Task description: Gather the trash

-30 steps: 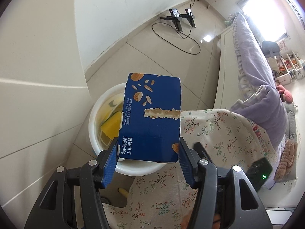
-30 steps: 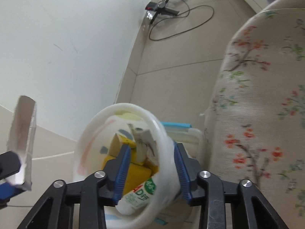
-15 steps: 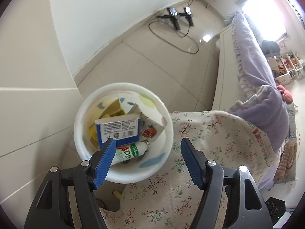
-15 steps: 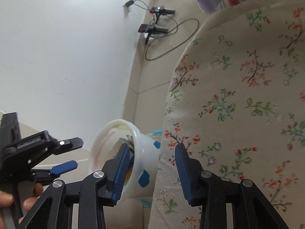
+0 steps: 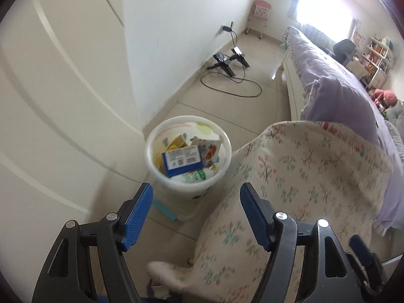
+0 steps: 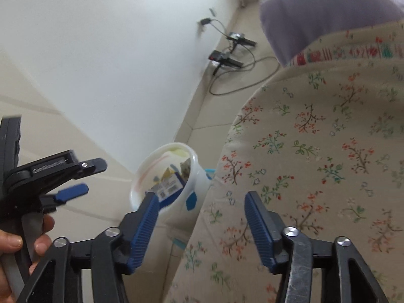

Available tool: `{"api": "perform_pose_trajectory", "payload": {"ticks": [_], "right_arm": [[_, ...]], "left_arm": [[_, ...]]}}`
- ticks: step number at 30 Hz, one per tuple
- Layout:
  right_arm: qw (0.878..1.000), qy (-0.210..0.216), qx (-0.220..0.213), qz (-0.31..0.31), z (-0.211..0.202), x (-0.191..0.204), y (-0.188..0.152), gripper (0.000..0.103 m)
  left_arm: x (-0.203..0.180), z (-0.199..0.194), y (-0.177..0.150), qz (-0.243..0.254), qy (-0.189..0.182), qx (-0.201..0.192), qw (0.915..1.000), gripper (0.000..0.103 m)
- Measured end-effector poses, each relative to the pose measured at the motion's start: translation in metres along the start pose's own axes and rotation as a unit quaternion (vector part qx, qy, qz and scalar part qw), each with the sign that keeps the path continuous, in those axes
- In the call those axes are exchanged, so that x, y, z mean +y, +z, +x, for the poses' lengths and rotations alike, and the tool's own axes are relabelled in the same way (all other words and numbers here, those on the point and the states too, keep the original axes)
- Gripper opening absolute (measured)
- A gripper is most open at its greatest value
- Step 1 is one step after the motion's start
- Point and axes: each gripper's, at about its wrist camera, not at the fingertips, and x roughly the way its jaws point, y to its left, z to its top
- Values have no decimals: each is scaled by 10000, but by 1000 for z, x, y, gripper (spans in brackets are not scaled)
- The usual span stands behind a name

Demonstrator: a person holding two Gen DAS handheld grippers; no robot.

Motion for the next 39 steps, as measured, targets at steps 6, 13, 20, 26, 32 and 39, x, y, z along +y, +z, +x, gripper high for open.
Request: {"api": "perform_pose_trajectory", "payload": {"ticks": [6, 13, 20, 26, 32, 39], "right_arm": [[9941, -386, -336, -955, -73, 3, -56, 77], [9906, -596, -668, -1030, -128, -15, -93, 81], [9873, -560, -906, -1175, -160, -6, -98, 87], [9853, -408, -890, -1397, -180, 6, -104, 92], [9822, -367, -942, -1581, -194, 16, -106, 95], [9818, -399, -877, -1634, -188, 20, -107, 96]], "left_arm": [[-21, -70, -74, 301, 353, -464, 9978, 86], [-48, -130, -114, 786, 552, -860, 9917, 87], [-50, -173, -128, 888, 708, -1140, 9870, 87], [-47, -196, -135, 939, 709, -1278, 9848, 87], [-42, -194, -135, 869, 665, -1213, 9866, 87], [-36, -183, -135, 815, 595, -1037, 9895, 87]]}}
